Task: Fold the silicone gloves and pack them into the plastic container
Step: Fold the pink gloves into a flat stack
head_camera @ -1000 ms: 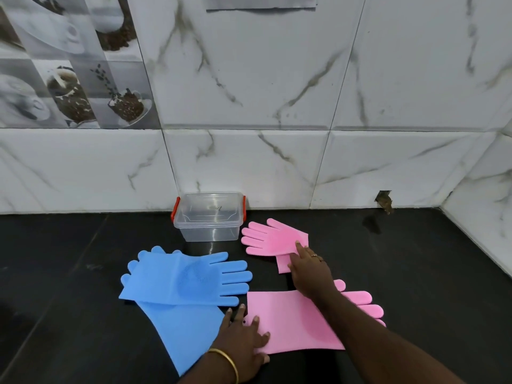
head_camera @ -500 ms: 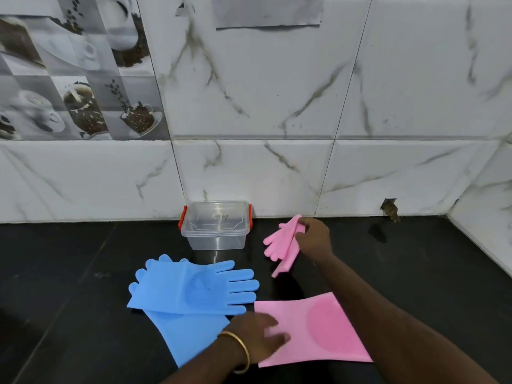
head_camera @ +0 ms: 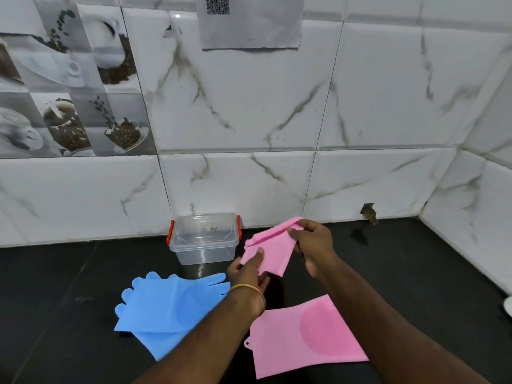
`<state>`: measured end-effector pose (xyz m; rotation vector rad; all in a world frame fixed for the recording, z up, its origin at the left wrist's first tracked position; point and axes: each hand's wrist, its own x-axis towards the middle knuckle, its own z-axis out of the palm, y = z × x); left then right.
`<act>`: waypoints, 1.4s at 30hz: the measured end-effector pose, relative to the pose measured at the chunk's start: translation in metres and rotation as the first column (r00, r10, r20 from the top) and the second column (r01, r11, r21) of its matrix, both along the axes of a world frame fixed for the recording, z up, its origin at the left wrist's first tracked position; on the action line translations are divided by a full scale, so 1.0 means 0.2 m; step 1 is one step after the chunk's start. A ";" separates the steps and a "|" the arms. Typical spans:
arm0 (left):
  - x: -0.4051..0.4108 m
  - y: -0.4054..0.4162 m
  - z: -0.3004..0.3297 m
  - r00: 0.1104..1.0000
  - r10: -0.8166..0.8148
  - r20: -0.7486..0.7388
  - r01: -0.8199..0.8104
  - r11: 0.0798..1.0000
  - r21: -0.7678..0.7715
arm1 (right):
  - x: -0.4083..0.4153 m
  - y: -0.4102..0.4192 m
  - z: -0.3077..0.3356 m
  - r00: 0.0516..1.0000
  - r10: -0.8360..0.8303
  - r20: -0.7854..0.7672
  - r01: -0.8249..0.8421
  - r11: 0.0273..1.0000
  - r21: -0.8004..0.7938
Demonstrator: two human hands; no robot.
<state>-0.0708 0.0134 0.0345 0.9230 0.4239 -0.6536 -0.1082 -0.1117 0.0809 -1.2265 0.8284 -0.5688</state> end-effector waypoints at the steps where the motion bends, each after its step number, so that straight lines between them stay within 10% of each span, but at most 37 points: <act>1: 0.03 -0.01 0.03 0.998 0.045 0.049 -0.047 0.999 0.024 | -0.01 -0.01 0.00 0.999 -0.028 0.024 0.027 0.998 0.048; 5: 0.16 -0.05 0.22 0.953 0.055 0.297 -0.062 0.998 0.015 | -0.05 -0.02 -0.01 0.991 -0.093 0.101 0.063 0.962 0.267; 11: 0.25 -0.19 0.53 0.683 -0.363 0.634 0.061 0.893 0.446 | -0.07 -0.01 0.04 0.974 -0.125 0.187 0.014 0.864 0.503; 17: 0.21 -0.28 0.73 0.478 -0.575 0.664 0.039 0.769 0.638 | -0.16 0.01 0.11 0.930 -0.207 0.305 -0.014 0.808 0.589; 22: 0.09 -0.33 0.84 0.391 -0.605 0.693 0.081 0.773 0.629 | -0.22 0.21 0.05 0.896 -0.379 0.232 0.301 0.901 0.312; 26: 0.05 -0.36 0.90 0.320 -0.612 0.723 0.021 0.768 0.641 | -0.18 0.35 0.03 0.978 -0.016 0.210 0.022 0.999 -0.025; 31: 0.03 -0.34 0.95 0.349 -0.593 0.726 0.075 0.790 0.609 | -0.04 0.20 0.13 0.925 0.351 0.144 -0.326 0.929 -0.173; 42: 0.05 0.03 0.85 0.485 -0.558 0.674 0.242 0.826 0.509 | -0.24 -0.19 -0.03 0.949 0.058 0.309 -0.154 0.943 0.296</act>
